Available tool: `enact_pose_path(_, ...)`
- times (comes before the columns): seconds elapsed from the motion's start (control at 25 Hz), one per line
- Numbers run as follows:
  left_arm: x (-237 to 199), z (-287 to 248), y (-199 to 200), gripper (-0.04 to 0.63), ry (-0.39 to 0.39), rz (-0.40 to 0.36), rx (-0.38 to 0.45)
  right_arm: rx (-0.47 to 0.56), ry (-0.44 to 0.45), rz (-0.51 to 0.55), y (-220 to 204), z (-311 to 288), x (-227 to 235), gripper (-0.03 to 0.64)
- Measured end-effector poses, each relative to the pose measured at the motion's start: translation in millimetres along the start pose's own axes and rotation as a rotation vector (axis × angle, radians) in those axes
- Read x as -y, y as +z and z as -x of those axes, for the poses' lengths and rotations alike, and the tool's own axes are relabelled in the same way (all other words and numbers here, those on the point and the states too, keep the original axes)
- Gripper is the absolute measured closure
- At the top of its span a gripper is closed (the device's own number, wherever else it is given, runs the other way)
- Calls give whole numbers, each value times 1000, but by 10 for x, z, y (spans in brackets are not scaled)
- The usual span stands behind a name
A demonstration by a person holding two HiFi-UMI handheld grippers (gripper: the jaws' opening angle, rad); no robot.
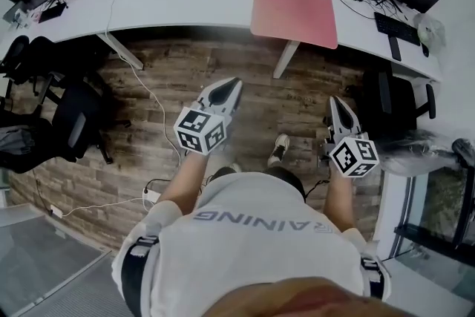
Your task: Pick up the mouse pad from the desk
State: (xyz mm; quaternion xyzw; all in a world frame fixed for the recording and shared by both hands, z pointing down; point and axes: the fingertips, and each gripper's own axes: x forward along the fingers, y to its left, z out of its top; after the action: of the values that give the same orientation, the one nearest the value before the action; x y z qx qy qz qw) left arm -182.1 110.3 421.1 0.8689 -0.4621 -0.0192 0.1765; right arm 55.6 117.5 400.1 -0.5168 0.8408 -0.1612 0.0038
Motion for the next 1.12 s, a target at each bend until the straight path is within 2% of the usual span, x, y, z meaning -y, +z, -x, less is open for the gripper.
enact_pose_path(0.36,-60,-885,287,554,50,-27,9,-5,44,-15,360,-633,784,595)
enact_pose_path(0.68,-11,-1831,426,554,117,-34,-1,-33,95,-16,669,-1190,1673,595)
enact_pose_path(0.92,19,-2466,420,554,190,-34,-7,-43,128,-37,740,-1553,2356,595)
enact_pose_path(1.12,-101,-2755,406,554,228,-42,-28,-39,141,-72,729,-1838,2626,595)
